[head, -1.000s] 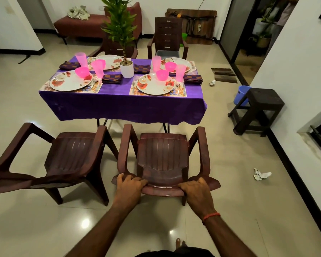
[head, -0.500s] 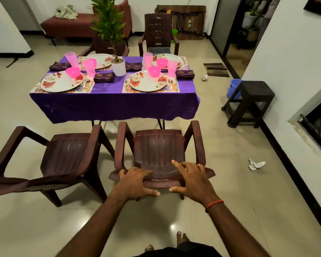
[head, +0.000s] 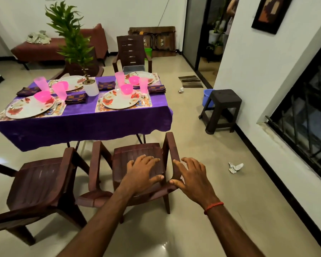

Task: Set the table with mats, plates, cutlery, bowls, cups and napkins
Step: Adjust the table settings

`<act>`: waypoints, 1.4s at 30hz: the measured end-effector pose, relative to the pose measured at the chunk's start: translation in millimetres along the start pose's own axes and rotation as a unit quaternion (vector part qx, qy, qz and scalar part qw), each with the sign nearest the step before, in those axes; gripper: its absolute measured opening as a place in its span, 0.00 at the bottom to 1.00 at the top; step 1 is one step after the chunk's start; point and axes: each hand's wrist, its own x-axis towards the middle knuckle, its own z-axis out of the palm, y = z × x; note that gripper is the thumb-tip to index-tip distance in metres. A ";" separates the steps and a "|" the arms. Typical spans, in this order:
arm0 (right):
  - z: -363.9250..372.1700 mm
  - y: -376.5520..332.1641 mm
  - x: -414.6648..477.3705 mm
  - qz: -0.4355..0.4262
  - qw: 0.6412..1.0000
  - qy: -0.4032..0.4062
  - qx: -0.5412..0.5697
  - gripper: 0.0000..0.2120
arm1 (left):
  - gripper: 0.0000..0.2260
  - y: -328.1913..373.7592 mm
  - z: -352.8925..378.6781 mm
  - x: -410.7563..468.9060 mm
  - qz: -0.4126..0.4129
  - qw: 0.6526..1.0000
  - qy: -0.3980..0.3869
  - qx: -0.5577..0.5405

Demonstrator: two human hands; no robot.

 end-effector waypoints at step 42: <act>-43.9 359.9 175.6 0.001 0.997 -0.066 0.035 0.25 | 0.30 227.4 47.6 374.9 0.016 0.998 0.047 -0.034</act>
